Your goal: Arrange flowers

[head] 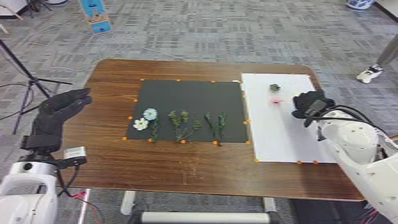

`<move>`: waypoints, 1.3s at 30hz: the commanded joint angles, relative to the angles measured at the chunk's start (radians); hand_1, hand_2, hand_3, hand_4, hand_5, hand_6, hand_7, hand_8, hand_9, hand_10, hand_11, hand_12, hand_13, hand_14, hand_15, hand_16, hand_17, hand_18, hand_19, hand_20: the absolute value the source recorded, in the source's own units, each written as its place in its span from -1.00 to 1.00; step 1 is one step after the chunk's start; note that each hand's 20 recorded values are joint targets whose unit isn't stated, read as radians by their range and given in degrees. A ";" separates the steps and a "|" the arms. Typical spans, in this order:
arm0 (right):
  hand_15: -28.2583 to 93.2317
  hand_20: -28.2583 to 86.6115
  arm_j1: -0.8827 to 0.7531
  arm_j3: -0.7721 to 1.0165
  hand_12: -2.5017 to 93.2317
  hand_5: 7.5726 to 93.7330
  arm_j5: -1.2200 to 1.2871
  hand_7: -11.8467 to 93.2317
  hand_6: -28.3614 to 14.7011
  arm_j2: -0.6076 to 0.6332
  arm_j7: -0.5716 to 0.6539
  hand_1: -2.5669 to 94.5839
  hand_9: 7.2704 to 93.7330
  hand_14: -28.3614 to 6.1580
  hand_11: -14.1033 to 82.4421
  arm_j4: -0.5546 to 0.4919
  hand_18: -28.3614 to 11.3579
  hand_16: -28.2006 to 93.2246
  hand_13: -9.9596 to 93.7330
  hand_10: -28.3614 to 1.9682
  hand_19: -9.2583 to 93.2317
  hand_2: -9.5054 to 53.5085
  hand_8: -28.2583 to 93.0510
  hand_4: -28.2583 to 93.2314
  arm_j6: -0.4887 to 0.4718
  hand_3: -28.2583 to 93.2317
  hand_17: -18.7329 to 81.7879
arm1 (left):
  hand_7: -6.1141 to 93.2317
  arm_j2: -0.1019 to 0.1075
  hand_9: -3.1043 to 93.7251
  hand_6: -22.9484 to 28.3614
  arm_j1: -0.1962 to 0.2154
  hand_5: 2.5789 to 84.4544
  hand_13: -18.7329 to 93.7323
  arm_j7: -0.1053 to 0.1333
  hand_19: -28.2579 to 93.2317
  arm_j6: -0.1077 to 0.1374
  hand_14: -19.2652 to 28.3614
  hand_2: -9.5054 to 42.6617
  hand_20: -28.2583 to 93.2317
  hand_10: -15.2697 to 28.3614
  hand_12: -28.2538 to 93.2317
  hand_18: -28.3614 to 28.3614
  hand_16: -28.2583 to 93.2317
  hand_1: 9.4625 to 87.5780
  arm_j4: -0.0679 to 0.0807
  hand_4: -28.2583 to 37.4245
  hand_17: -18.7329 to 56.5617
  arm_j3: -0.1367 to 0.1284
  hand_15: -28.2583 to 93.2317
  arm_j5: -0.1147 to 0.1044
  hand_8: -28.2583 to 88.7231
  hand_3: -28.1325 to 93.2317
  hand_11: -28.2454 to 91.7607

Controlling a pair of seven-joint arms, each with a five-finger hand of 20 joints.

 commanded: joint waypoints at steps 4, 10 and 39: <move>0.46 0.61 -0.037 0.001 -0.39 0.57 0.062 -0.22 0.36 0.090 -0.009 0.05 0.85 -0.18 -0.02 -0.106 -0.78 0.12 0.53 0.14 0.69 -0.43 -0.35 -0.87 0.062 0.40 0.00 | -0.53 0.020 0.06 -0.01 0.029 0.04 0.00 -0.017 -0.43 0.006 0.40 -0.46 -0.28 0.25 -0.34 0.34 -0.52 -0.52 0.019 -0.89 -0.35 -0.043 -0.35 -0.010 -0.67 0.65 -0.19; 0.49 0.62 -0.022 0.002 -0.38 0.57 0.148 -0.22 0.35 0.153 -0.015 0.06 0.84 -0.16 0.00 -0.239 -0.76 0.14 0.52 0.15 0.69 -0.42 -0.34 -0.89 0.131 0.40 -0.01 | -0.53 0.039 0.06 -0.01 0.071 0.04 -0.01 -0.006 -0.44 0.059 0.38 -0.46 -0.29 0.26 -0.34 0.32 -0.52 -0.53 0.055 -0.90 -0.33 -0.095 -0.35 -0.033 -0.67 0.64 -0.19; 0.50 0.62 0.478 -0.538 -0.35 0.43 0.168 -0.15 0.40 -0.264 -0.217 0.10 0.72 -0.12 0.01 -0.107 -0.69 0.14 0.44 0.19 0.65 -0.38 -0.35 -0.93 0.029 0.33 -0.05 | -0.53 0.061 0.06 -0.01 -0.082 0.06 -0.05 0.058 -0.49 0.097 0.32 -0.37 -0.28 0.26 -0.35 0.21 -0.54 -0.58 0.081 -1.00 -0.29 0.068 -0.37 -0.149 -0.68 0.66 -0.19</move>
